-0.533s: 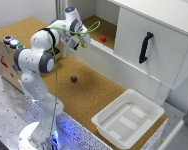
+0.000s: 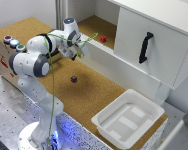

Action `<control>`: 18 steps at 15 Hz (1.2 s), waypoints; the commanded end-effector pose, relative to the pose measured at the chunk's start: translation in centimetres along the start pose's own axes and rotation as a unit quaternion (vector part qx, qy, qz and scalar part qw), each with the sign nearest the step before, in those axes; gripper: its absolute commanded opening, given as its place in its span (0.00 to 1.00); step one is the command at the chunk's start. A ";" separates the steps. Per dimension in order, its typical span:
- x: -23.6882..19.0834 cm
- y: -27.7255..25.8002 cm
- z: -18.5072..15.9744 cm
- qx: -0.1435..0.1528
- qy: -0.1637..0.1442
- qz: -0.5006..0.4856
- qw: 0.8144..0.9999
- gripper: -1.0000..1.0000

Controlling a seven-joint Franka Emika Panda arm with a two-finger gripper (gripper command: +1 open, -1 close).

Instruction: Put the grasped yellow block on top of the purple block

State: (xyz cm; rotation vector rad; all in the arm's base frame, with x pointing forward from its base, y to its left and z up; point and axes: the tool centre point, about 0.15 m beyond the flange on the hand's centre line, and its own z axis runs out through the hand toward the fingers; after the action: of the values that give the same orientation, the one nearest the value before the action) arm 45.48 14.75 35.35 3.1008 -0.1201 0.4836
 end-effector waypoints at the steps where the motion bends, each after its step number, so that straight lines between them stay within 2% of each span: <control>1: -2.6 1.4 2.0 0.042 0.006 -0.040 0.998 0.00; 4: -4.1 3.0 2.4 0.064 0.003 -0.059 0.996 0.00; 6: -5.2 3.8 2.5 0.064 -0.003 -0.055 0.996 0.00; 8: -7.2 4.3 2.3 0.050 0.001 -0.042 0.998 0.00; 11: -9.7 4.9 2.4 0.050 -0.012 -0.026 0.998 0.00; 14: -11.1 4.9 2.3 0.062 -0.018 -0.026 0.998 0.00; 18: -12.6 4.0 3.0 0.050 -0.024 -0.052 0.997 0.00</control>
State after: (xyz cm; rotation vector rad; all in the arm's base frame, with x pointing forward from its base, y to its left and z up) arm 37.36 11.68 29.67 3.1534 -0.0200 0.3549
